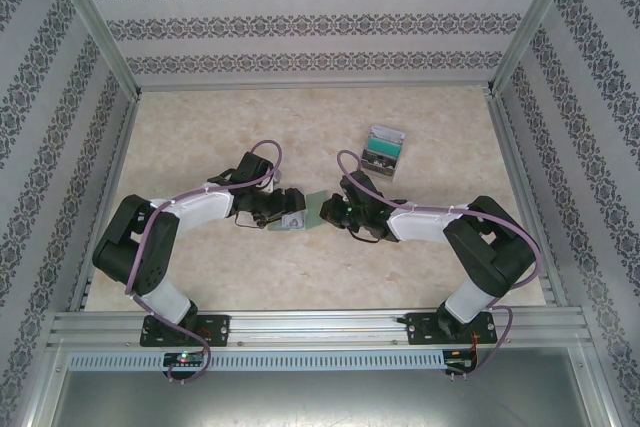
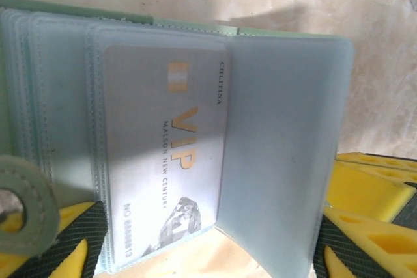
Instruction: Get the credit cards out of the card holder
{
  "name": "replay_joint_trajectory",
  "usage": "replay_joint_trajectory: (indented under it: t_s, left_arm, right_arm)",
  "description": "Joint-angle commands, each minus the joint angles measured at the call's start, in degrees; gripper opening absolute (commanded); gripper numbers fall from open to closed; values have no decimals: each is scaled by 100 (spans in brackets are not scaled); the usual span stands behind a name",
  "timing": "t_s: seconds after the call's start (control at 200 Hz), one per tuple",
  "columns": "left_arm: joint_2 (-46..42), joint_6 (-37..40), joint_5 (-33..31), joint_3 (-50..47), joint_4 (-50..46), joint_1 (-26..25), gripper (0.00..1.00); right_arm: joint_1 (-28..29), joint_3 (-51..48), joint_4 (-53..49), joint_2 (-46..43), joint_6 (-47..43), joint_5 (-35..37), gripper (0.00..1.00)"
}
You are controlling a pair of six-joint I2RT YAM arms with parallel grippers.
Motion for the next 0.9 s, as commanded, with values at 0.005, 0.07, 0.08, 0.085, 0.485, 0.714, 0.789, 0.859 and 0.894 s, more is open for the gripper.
replay_joint_trajectory:
  t_s: [0.005,0.07,0.08,0.085,0.485,0.714,0.789,0.859,0.894]
  left_arm:
    - [-31,111,86,229,14,-86,88]
    - [-59,173,0,299,-133,-92,94]
    - [-71,181,-6,306,-155,-86,96]
    - [-77,191,-10,308,-160,-85,97]
    - [-324,779,-469,665,-1120,6,100]
    - [-239,868,-520,560,-1107,313,67]
    - [-176,903,-523,548,-1088,354,53]
    - [-106,935,-572,531,-1081,388,40]
    - [-69,939,-589,516,-1072,409,36]
  right_arm:
    - [54,36,38,2,-4,-19,0]
    - [49,37,34,-4,-13,-23,0]
    - [45,39,34,-6,-10,-25,0]
    - [45,40,34,-6,-9,-21,0]
    - [-109,101,-204,-149,-176,-2,19]
    - [-324,186,-815,-654,-623,224,34]
    - [-323,287,-1031,-817,-781,384,34]
    - [-306,379,-986,-891,-981,355,31]
    - [-282,485,-1018,-864,-1071,283,30]
